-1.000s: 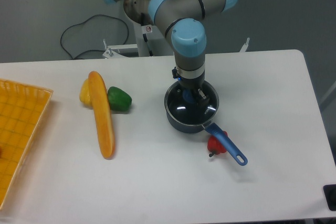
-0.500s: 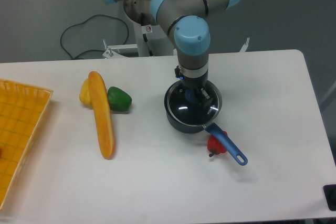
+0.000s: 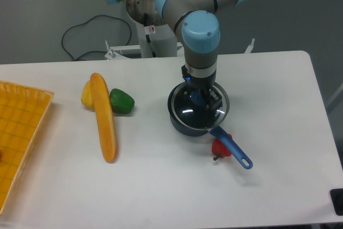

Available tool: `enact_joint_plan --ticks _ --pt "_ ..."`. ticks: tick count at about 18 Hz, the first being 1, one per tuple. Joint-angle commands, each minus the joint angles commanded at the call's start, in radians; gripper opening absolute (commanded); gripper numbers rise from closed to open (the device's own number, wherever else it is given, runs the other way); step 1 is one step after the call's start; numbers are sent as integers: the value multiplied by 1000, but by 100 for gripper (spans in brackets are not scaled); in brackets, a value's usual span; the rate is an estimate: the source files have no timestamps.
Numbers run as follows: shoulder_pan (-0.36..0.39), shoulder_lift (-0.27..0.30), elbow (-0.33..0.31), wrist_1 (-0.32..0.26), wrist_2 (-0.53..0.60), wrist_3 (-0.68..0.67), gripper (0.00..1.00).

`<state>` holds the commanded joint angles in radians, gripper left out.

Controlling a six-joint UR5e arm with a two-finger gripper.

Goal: Open the lid
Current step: 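Lift the lid by its knob up off the saucepan rim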

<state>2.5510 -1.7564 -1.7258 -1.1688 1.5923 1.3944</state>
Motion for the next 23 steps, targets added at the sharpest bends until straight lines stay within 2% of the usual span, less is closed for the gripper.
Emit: enact_joint_plan --ticks 6,15,23 --pt "-3 -11 25 -9 -3 -29 38" --pt "-41 -72 72 0 2 -239 38" --pt "-52 -107 114 12 5 -307 36"
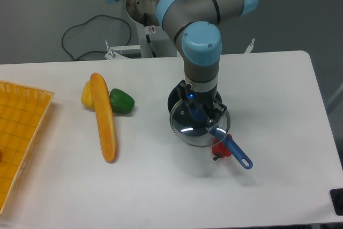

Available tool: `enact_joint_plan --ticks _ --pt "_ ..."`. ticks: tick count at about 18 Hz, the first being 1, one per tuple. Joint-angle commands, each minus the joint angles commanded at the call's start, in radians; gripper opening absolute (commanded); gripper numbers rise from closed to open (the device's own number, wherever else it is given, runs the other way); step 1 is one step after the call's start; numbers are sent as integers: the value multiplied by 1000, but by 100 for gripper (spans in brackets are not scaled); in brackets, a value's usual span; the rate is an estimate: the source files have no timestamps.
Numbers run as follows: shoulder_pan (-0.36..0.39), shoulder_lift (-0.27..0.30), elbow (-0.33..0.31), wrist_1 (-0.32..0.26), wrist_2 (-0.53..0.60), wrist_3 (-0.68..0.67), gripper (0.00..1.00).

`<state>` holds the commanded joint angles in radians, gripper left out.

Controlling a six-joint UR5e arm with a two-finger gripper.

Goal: Open the lid
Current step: 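Lift the lid by its knob up off the saucepan rim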

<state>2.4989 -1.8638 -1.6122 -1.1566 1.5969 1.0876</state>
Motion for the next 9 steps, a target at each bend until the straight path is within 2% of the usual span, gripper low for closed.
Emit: enact_joint_plan --ticks 9 --pt "-9 -12 15 0 2 -15 36"
